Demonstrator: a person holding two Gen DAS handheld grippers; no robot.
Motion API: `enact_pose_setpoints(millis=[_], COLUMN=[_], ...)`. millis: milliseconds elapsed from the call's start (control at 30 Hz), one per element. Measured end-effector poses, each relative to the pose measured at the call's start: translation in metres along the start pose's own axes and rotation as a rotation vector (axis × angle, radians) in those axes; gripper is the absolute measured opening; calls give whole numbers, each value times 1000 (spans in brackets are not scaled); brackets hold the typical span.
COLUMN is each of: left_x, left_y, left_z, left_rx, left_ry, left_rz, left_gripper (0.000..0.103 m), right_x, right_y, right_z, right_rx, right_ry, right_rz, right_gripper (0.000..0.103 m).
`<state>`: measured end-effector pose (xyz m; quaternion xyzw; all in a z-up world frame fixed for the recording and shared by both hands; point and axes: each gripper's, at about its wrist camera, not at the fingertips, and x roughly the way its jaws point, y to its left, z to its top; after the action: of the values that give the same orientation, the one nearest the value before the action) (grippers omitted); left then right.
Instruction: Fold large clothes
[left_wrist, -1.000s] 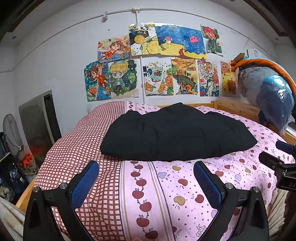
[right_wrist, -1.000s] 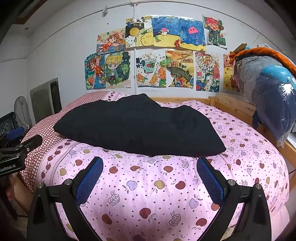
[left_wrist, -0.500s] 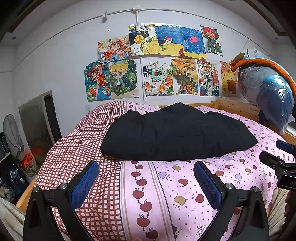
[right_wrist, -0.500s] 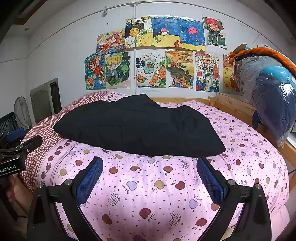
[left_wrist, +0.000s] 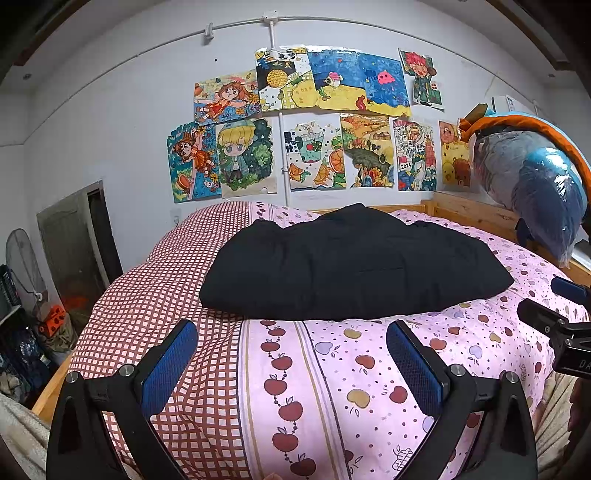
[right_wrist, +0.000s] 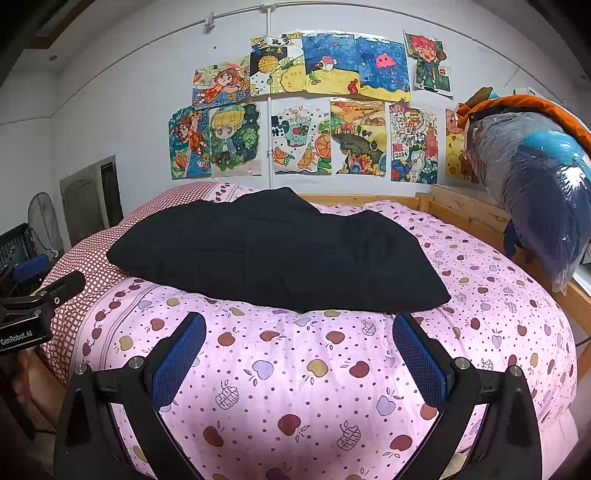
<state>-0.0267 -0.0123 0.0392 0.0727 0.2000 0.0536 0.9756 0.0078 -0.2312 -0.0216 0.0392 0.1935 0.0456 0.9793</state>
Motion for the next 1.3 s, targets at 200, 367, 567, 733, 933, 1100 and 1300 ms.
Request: enact_pose_setpoints(millis=[200, 367, 567, 733, 933, 1100, 1300], left_x=[0, 0, 0, 1, 1, 1, 1], left_y=[1, 1, 2, 2, 2, 2, 2], left_z=[0, 0, 1, 1, 1, 1, 1], left_rx=[0, 2, 2, 4, 4, 5, 5], left_ry=[0, 0, 0, 0, 0, 0, 3], left_rz=[-1, -1, -2, -2, -2, -2, -4], left_gripper=[103, 103, 103, 103, 103, 103, 103], right_x=[0, 0, 0, 0, 0, 0, 0], right_y=[0, 0, 0, -1, -1, -1, -1], right_z=[0, 0, 0, 0, 0, 0, 0], right_rx=[0, 0, 0, 0, 0, 0, -1], right_ry=[-1, 2, 1, 1, 1, 2, 1], right_rz=[0, 2, 1, 1, 2, 2, 1], right_gripper=[99, 99, 99, 99, 99, 99, 99])
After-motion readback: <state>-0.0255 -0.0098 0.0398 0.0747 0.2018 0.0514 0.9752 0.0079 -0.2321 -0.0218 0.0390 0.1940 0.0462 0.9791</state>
